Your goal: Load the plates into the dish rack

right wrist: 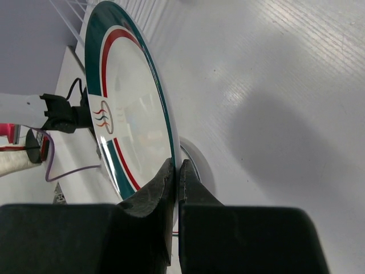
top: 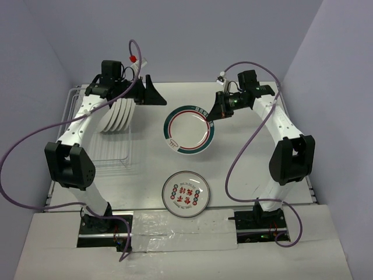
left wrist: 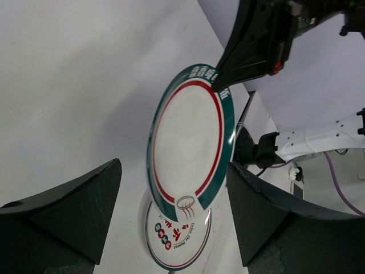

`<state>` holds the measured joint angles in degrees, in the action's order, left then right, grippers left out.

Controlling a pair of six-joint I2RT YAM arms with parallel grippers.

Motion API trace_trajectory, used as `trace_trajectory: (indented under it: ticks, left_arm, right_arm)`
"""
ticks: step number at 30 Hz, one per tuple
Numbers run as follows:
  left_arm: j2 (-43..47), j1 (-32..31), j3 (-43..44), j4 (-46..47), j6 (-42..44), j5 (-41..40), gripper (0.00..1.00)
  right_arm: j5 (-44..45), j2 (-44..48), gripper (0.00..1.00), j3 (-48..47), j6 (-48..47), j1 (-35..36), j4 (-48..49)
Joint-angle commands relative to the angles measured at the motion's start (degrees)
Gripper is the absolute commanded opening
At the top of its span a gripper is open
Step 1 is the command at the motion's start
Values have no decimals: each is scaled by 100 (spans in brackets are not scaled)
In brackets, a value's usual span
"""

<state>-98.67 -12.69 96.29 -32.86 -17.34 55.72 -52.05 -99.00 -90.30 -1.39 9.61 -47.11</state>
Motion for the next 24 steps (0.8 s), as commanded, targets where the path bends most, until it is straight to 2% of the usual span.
trace_trajectory:
  ticks: [1, 9, 12, 15, 16, 20, 21, 22, 23, 24]
  left_arm:
    - [-90, -84, -40, 35, 187, -219, 83]
    - [-328, -383, -260, -387, 600, -352, 75]
    - [-424, -471, -461, -475, 679, -264, 70]
    - [-486, -541, -638, -554, 767, -185, 61]
    - [-495, -550, -690, -572, 811, -150, 54]
    - [-460, -638, -813, -572, 847, -106, 40]
    - [-442, -665, -883, -537, 812, -97, 30]
    - [-407, -665, -927, -494, 785, -79, 23]
    - [-381, -665, -989, -450, 716, -10, 10]
    - [-363, -665, -1007, -414, 697, 26, 4]
  right_arm:
    - [-376, 346, 0, -207, 51, -3, -61]
    - [-420, 329, 0, -225, 42, 6, -44]
    - [-411, 346, 0, -225, 51, -3, -44]
    - [-385, 364, 0, -251, 68, -3, -52]
    - [-376, 364, 0, -251, 68, -3, -61]
    - [-393, 399, 0, -295, 103, -3, -52]
    - [-393, 390, 0, -321, 112, -3, -52]
    - [-376, 390, 0, -330, 121, -3, -44]
    - [-358, 399, 0, -356, 121, -3, -44]
    - [-350, 399, 0, -365, 121, -11, -44]
